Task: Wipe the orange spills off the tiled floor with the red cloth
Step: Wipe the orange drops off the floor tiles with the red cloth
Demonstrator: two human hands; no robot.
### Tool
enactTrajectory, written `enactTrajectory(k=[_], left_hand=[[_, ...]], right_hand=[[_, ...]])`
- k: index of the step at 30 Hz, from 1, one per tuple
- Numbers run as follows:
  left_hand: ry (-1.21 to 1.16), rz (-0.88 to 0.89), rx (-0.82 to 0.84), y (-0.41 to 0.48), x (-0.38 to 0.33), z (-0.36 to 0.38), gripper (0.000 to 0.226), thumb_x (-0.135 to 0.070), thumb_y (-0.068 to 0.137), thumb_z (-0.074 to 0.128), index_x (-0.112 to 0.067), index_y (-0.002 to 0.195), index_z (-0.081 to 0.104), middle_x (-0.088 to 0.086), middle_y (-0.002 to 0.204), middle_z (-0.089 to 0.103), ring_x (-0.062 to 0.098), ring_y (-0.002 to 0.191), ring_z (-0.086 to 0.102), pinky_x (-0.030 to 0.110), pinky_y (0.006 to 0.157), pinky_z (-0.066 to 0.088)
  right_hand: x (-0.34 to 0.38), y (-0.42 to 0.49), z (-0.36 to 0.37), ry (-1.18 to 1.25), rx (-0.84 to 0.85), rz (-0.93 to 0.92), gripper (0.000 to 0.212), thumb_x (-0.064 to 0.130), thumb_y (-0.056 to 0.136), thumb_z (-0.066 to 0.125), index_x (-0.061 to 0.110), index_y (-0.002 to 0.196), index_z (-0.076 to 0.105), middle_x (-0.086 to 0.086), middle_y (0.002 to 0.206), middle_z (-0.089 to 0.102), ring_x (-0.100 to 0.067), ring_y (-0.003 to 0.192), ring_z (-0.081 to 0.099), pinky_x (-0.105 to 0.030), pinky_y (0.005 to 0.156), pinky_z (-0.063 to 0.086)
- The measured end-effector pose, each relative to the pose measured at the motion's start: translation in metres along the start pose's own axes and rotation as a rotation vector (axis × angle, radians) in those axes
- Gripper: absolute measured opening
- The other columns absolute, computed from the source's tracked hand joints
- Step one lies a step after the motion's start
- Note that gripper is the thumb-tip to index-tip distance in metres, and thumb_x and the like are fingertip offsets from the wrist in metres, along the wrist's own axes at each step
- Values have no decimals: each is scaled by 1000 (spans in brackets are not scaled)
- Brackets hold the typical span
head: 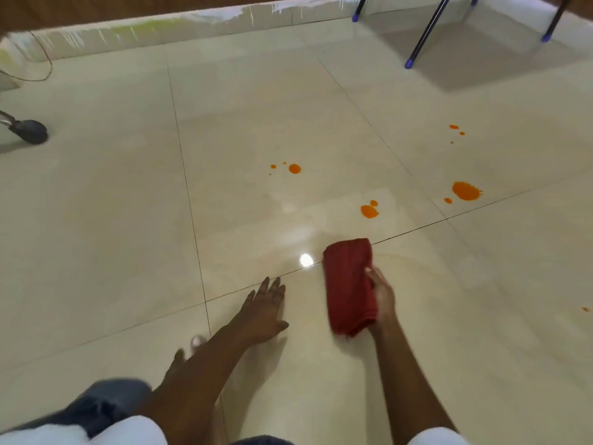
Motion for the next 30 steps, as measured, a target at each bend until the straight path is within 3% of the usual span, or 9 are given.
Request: enactTrajectory(k=[2, 4, 6, 10, 16, 20, 23, 27, 30], left_hand=[[17, 28, -21, 17, -4, -14, 78, -36, 95, 50, -11, 151, 0, 4, 160, -13, 22, 146, -15, 41, 118, 2], [52, 63, -19, 37, -8, -25, 80, -37, 95, 50, -11, 151, -1, 5, 160, -14, 22, 146, -14, 43, 119, 2], [92, 85, -12, 53, -15, -33, 83, -39, 94, 50, -11, 150, -3, 6, 160, -15, 23, 146, -15, 44, 118, 1], [92, 41, 51, 81, -24, -45, 87, -39, 92, 54, -9, 150, -4, 9, 159, -15, 26, 146, -15, 48, 117, -2], [107, 81, 96, 113, -49, -60, 92, -40, 90, 57, -9, 150, -6, 10, 159, -16, 27, 145, -17, 50, 117, -5], [179, 102, -20, 144, -27, -68, 116, -54, 77, 67, -10, 148, -15, 11, 155, -28, 29, 143, -24, 51, 115, -8], [201, 122, -98, 166, -8, -69, 136, -73, 63, 65, -10, 144, -26, 7, 145, -42, 27, 135, -37, 50, 112, -14], [208, 122, -135, 181, 14, -80, 140, -85, 57, 55, -12, 142, -29, 4, 138, -48, 26, 126, -45, 49, 110, -19], [195, 139, -91, 182, 19, -74, 139, -88, 57, 49, -12, 139, -33, 5, 136, -52, 28, 122, -50, 50, 108, -22]], right_hand=[[35, 19, -18, -242, -129, -88, 36, 2, 95, 38, 4, 129, 52, -13, 117, 63, -18, 98, 59, -25, 81, 48], [62, 30, -18, -847, -252, -320, 43, 5, 94, 40, 5, 136, 44, -14, 138, 49, -26, 122, 47, -31, 99, 37], [53, 33, 7, -1389, -164, -509, 46, 11, 95, 40, 7, 141, 37, -17, 147, 36, -32, 135, 33, -38, 109, 24], [-6, 53, 17, -1893, 56, -184, 58, 45, 99, 21, 32, 148, -7, -9, 157, -15, -29, 144, -16, -51, 114, -3], [12, 56, 16, -2062, 82, -101, 59, 50, 99, 15, 33, 144, -20, -6, 155, -23, -28, 143, -18, -53, 113, -6], [-13, 56, 30, -2078, 68, -269, 56, 50, 98, 11, 34, 137, -25, -6, 157, -15, -29, 144, -14, -50, 110, -17], [6, 106, 66, -2071, 113, -458, 54, 51, 98, 12, 38, 142, -15, -2, 157, -16, -25, 144, -17, -48, 109, -19], [60, 161, 36, -1874, -178, -273, 53, 51, 98, 15, 43, 145, -6, 1, 159, -11, -23, 144, -15, -54, 113, -8], [35, 117, 35, -1853, -320, -409, 54, 49, 95, 22, 36, 147, 12, -8, 158, 12, -30, 145, 6, -57, 112, 8]])
Point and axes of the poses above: each hand's wrist, its own y-axis towards the middle knuckle, its own z-axis out of the palm, x = y × z, the point moved 7 cm from there along y, towards the middle knuckle
